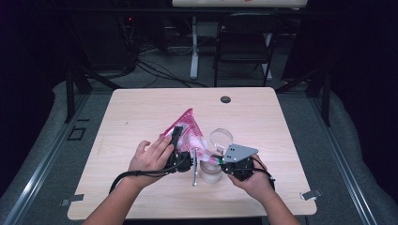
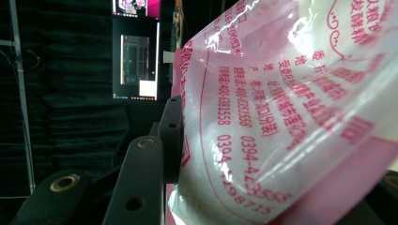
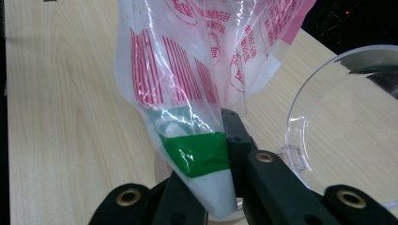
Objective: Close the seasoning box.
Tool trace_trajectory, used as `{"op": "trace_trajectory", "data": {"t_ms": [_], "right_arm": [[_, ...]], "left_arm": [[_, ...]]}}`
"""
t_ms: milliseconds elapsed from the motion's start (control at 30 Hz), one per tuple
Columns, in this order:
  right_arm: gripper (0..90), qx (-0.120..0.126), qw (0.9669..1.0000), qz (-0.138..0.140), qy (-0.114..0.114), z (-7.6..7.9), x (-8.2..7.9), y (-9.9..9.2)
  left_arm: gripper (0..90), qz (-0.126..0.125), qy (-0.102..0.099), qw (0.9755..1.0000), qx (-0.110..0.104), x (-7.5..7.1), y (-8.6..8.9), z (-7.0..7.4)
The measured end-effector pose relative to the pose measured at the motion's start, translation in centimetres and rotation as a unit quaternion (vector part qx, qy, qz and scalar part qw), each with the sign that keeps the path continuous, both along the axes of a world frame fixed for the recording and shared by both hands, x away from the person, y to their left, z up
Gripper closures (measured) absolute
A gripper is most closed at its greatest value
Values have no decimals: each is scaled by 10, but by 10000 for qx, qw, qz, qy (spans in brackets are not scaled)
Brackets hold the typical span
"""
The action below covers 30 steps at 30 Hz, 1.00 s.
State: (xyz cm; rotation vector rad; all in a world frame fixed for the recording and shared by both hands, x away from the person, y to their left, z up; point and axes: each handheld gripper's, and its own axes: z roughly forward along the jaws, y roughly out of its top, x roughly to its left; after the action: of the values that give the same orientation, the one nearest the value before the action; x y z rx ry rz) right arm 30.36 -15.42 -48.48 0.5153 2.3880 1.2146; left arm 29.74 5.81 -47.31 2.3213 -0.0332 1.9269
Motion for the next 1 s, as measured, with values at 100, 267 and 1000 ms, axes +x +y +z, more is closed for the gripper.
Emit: {"op": "trace_trajectory", "data": {"t_ms": [100, 267, 1000], "right_arm": [[899, -4, 10000, -1, 2, 0, 0, 0], [899, -6, 10000, 0, 6, 0, 0, 0], [899, -34, 10000, -17, -11, -1, 0, 0]], "left_arm": [[654, 9, 6, 10000, 4, 0, 0, 0], [654, -16, -7, 10000, -4, 1, 0, 0], [655, 0, 16, 10000, -21, 0, -1, -1]]}}
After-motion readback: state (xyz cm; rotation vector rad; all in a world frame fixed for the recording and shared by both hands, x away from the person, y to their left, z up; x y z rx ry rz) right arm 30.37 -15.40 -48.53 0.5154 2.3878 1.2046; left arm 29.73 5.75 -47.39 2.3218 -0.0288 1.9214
